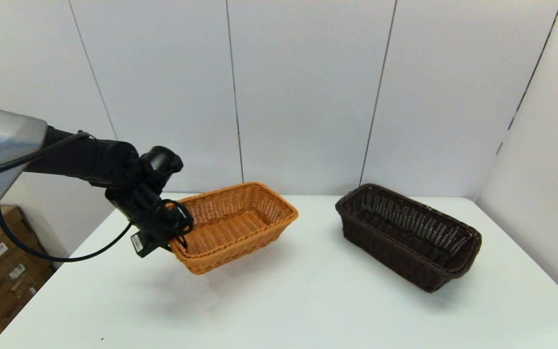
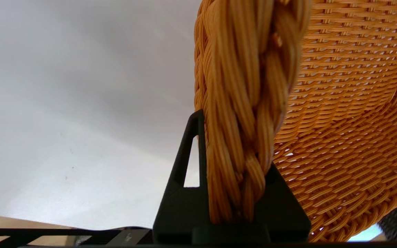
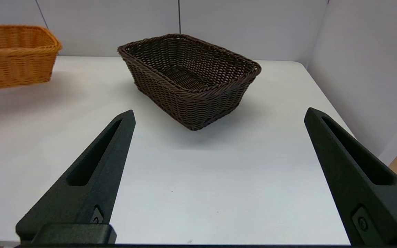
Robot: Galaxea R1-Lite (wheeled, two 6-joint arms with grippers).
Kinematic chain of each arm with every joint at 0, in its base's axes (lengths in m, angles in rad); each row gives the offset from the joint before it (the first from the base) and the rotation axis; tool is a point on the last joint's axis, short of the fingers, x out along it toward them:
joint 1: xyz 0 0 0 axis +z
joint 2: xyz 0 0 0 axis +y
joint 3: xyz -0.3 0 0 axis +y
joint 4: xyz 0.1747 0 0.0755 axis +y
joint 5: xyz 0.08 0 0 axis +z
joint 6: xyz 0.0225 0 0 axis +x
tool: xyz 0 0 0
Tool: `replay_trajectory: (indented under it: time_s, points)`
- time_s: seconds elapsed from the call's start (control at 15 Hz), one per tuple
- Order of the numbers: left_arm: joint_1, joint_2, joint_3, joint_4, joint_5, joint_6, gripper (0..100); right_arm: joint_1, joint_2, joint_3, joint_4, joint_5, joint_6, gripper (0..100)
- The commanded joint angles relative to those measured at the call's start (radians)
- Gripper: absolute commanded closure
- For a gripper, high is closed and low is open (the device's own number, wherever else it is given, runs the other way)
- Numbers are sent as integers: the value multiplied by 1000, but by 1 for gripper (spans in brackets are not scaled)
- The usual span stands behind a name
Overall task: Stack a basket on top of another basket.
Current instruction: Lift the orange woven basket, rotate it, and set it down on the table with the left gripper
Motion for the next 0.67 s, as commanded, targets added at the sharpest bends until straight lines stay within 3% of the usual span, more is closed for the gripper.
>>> replay_trajectory:
  time_s: [0.07,0.27,0.67]
  points:
    - [-2,-55,16,2,-7,35,100,0,0,0,0,1,0,0]
    - [-5,-114,85,-34,-125,132,100,0,0,0,0,1,0,0]
    - [-89,-166,260,-164,-238,370,100,0,0,0,0,1,0,0]
